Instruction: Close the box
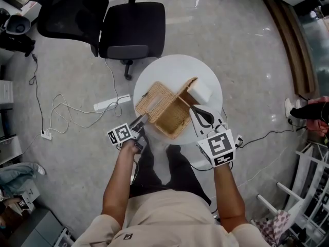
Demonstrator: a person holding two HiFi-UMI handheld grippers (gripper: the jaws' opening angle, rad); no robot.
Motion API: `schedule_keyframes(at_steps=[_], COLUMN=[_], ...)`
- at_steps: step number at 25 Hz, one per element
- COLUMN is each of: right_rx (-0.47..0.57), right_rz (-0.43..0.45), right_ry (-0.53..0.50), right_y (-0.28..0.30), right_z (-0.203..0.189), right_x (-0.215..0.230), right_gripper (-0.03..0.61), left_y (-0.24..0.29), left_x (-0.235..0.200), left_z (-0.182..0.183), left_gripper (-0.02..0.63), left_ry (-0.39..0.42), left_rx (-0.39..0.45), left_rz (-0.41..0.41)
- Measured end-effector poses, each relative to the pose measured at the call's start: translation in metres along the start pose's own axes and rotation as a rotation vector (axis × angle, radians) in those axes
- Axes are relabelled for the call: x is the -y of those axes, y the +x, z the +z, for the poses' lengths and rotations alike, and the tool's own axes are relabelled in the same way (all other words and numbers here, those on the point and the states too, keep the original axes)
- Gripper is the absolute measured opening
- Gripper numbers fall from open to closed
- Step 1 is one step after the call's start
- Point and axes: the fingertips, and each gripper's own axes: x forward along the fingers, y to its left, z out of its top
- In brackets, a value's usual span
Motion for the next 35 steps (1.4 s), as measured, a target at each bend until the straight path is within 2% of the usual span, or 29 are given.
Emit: schedule_keyframes(at_steps=[8,14,20,29,35], right_rx=[0.004,0.005,0.007,-0.001,0.0], right_rz=[-0.01,-0.015,-0.02,-0.039,-0.05], right_ry=[0.006,0.015,0.019,0.026,0.044], right_y=[-0.002,-0.008,-0.013,-0.024,-0.032], right_z=[0.001,-0.001,-0.001,-0.007,-0.011], right_x=[0.001,0.0,-0.002,0.0,-0.002], right_gripper=[-0.008,-0.007,-0.008,-0.007,-0.008], left_y=[-0.01,-0.023,-0.027,-0.032,-0.036], left_x=[0.015,0.04,0.06,0.084,0.101], left_z=[0.01,0.018,0.009,-0.01,-0.017], left_gripper=[0.078,0.061,0.055,0.055,0.055], left_ry=[0.088,0.343,0.582,0.825,0.975], left_rx=[0.043,0.064,-0.002,-0.093,-0.126], left_rz=[-0.002,0.045,0.083,0.101,0.092])
